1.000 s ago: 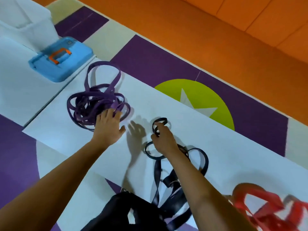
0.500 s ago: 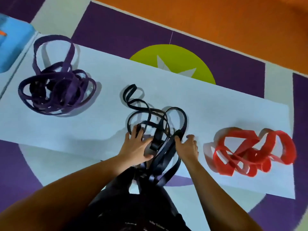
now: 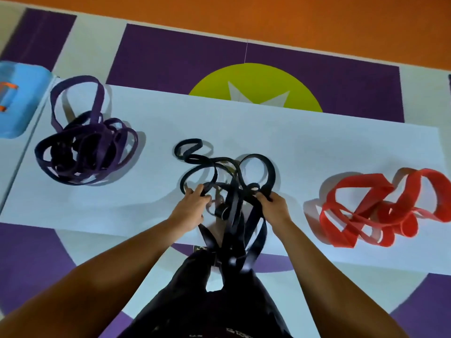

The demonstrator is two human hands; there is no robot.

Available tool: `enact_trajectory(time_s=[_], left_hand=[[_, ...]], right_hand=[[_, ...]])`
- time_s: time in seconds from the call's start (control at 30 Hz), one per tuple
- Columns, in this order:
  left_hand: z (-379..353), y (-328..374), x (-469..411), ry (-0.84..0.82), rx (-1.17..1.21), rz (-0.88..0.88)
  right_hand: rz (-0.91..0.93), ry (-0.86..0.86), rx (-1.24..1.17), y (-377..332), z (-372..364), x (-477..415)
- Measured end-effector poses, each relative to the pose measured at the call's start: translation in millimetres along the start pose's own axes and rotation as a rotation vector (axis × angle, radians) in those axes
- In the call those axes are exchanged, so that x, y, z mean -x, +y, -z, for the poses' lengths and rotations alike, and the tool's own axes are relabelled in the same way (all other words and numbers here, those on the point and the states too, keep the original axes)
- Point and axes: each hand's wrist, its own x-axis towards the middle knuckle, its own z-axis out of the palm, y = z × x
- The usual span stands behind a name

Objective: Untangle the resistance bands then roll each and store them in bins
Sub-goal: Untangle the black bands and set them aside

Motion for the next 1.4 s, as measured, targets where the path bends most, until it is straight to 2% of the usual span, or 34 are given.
enact_trajectory(time_s=[0.1,0.23,0.4,0.53,0.7,0.87,1.03,1.2,1.3,1.4], left_hand=[[8.4,-2.7,5.6,0.086,0.057,-0.021],[38.4,2.1,2.4,0.364,0.109,-0.067],[77.4,8.8,-2.2,0.576,0.142,-0.066],[134.7,10.5,-4.6,0.768,0.171,-0.07],[226.8,19.9,-3.7,0.942,0.116,-0.093],[274.2,34.6,5.5,1.031,0.115,-0.111],[261.8,17.5,-5.6,0.893,0.138,-0.072],[197.8,4.4,-9.2,0.664,0.222,0.035],[154.9,1.2,-0.1,0.457,0.206,0.148],[145.7,7.6,5.4,0.143,0.185,0.265]], right_hand=[[0.095,0.073,-0.072,-11.4,9.4,1.8],[0.248,0.203,-0.034,-54.1,32.6,-5.4],[0.348,0.203,0.016,-111.5,57.6,-2.5],[0.423,0.281,0.009,-156.0,75.6,14.4],[0.531,0.363,0.007,-206.7,104.0,40.4],[0.576,0.393,0.063,-248.0,122.0,61.7],[0.694,0.455,0.036,-273.1,135.3,83.3],[0.826,0.465,-0.026,-285.7,146.8,105.9],[0.895,0.385,-0.025,-290.5,142.3,114.4],[0.929,0.32,-0.011,-292.6,137.4,125.2]])
